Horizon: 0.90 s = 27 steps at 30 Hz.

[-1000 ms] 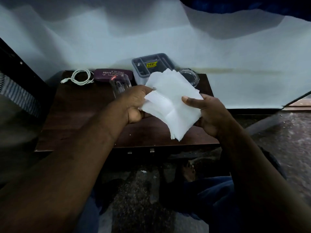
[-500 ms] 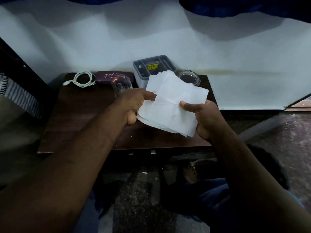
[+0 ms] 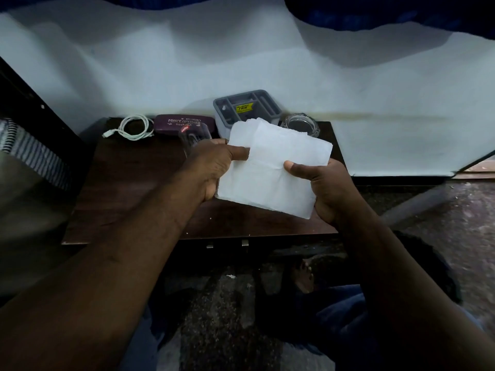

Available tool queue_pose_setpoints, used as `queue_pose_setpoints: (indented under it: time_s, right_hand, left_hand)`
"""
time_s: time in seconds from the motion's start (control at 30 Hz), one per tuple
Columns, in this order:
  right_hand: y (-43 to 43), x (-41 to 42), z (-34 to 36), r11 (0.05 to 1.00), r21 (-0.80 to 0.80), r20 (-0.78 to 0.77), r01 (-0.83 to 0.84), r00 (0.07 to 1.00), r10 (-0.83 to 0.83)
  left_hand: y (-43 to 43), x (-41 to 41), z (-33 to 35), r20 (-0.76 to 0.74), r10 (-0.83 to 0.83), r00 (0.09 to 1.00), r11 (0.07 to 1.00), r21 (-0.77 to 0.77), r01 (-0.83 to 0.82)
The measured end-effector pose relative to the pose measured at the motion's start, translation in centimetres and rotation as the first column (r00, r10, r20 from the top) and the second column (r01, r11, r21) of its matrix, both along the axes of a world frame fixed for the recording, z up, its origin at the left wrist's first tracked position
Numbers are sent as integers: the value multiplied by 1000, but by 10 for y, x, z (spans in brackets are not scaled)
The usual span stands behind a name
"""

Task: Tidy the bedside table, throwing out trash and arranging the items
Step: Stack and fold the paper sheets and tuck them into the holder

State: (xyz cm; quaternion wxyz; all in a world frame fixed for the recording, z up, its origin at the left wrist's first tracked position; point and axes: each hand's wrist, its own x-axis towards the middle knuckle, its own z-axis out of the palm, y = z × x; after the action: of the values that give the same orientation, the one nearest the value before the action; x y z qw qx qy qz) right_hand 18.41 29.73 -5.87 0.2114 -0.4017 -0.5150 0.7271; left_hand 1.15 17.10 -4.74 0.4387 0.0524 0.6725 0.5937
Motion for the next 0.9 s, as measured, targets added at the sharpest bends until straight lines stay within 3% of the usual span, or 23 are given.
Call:
queue_pose_setpoints:
  time_s: [0.33, 0.57, 0.9]
  right_hand:
    - [2, 1, -4, 997, 51, 0, -63, 998, 63]
    - [4, 1, -6, 996, 61, -26, -61, 998, 62]
    - [5, 2, -10, 989, 122, 16, -81, 997, 80]
  left_hand:
    - [5, -1, -6, 55, 15, 998, 997, 81, -20]
    - [5, -2, -11, 37, 83, 996, 995, 48, -85]
    - [10, 7, -19, -130, 52, 990, 999, 7, -51]
